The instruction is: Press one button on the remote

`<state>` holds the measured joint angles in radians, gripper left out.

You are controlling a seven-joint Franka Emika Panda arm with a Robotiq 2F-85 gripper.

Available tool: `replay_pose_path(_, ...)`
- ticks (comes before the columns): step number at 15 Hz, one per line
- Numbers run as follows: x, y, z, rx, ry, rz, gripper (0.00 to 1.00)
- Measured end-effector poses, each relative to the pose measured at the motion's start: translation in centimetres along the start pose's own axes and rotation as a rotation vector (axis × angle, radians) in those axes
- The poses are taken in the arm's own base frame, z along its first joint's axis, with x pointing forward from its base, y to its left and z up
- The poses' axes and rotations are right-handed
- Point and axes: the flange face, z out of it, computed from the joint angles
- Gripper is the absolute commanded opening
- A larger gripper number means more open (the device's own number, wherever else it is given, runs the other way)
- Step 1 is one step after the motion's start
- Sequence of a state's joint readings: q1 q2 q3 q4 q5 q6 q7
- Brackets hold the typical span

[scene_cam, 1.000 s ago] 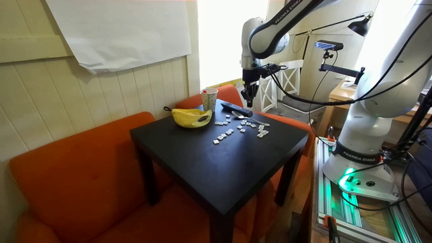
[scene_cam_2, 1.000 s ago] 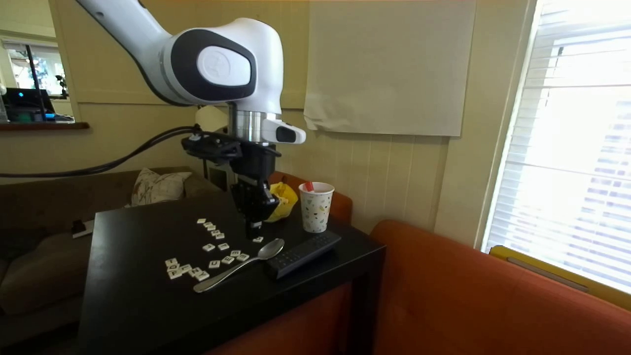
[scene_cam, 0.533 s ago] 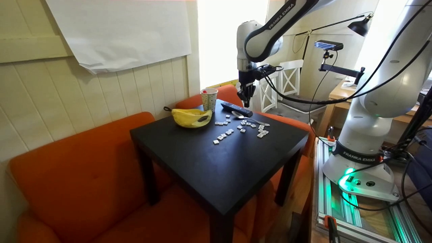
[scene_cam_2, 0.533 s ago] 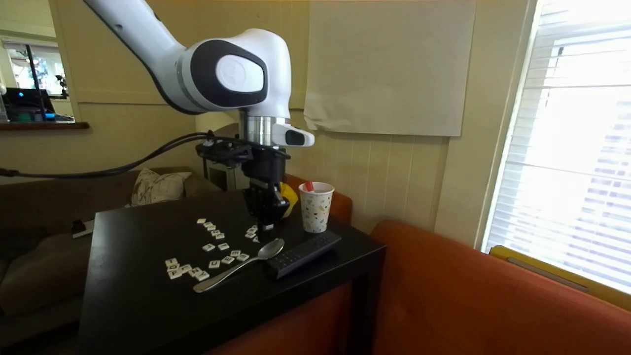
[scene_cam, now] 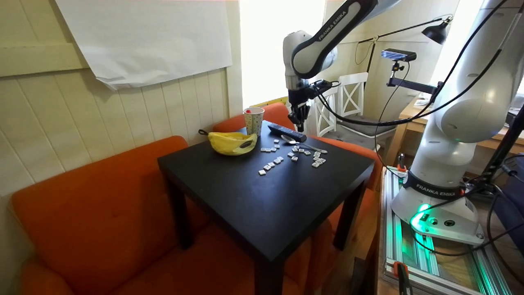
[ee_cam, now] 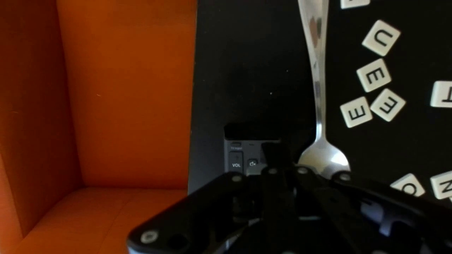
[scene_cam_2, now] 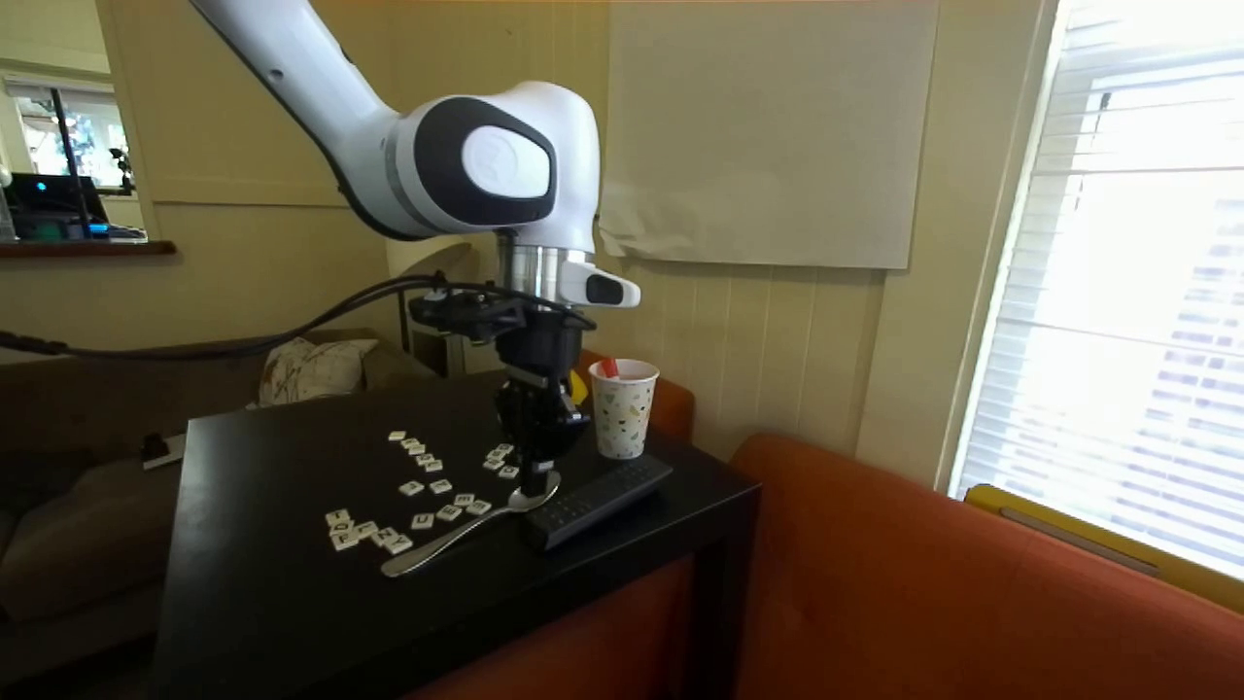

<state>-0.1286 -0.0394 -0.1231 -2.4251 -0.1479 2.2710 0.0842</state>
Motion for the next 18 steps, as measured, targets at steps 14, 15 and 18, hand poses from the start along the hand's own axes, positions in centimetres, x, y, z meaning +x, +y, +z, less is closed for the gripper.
replay_pose_path(14,1.0,0.9,1.7,0.001,-0.045,-0.050,0.00)
replay_pose_path(15,1.0,0.9,1.7,0.001,-0.045,-0.050,0.00)
replay_pose_path(18,1.0,0.8,1.7,0.004,-0.048,-0.053,0.00)
